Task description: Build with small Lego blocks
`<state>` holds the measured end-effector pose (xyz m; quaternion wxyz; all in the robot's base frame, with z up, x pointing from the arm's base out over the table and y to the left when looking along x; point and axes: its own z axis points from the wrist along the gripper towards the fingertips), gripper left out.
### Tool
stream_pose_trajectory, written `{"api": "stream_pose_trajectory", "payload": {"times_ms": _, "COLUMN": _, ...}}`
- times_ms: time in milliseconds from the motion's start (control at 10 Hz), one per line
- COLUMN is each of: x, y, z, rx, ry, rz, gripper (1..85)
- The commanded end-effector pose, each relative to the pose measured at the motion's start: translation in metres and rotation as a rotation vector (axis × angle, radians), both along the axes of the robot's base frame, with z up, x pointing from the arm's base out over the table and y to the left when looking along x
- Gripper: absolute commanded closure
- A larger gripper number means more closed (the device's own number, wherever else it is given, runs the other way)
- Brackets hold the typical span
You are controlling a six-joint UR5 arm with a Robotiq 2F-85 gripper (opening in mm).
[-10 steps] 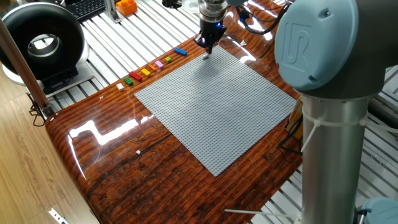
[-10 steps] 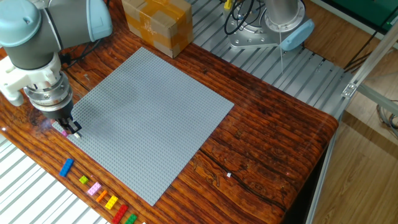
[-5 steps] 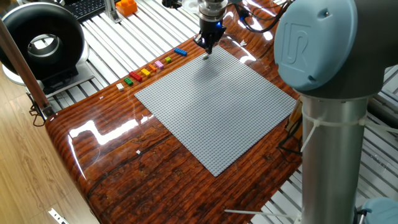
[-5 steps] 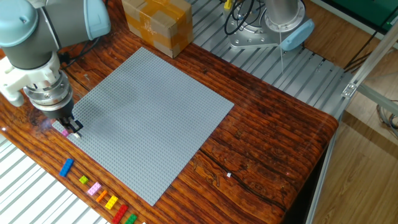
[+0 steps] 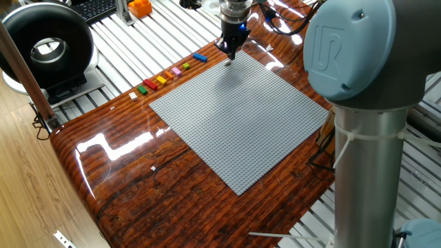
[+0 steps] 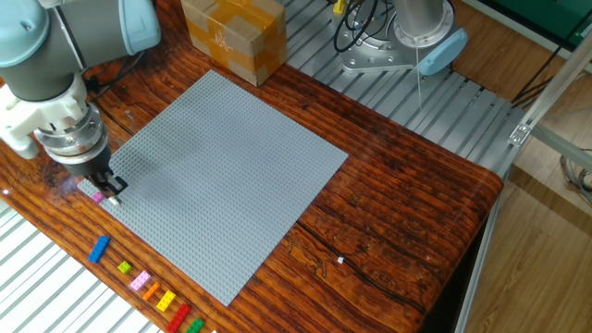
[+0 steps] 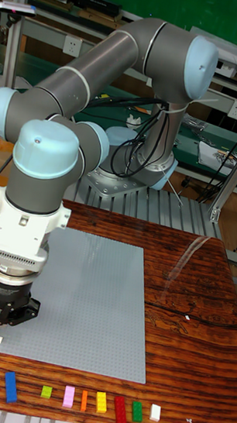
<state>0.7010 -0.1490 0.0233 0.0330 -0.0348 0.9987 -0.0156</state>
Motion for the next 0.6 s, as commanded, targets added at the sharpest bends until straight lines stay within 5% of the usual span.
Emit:
{"api": "stream_pose_trajectory", "payload": {"times_ms": 0, "x": 0.005, "y": 0.004, "z": 0.001, "rx": 0.007, "ry": -0.014, "rz": 0.134, "gripper": 41.0}}
{"api": "stream_pose_trajectory", "payload": {"times_ms": 400, "x": 0.022, "y": 0.007, "z": 0.001, "rx": -0.005, "ry": -0.085, "rz": 0.305, "gripper": 45.0}}
{"api": "stream_pose_trajectory", "payload": {"times_ms": 500, "x": 0.018, "y": 0.024, "z": 0.002, "rx": 0.065, "ry": -0.098, "rz": 0.349, "gripper": 45.3}}
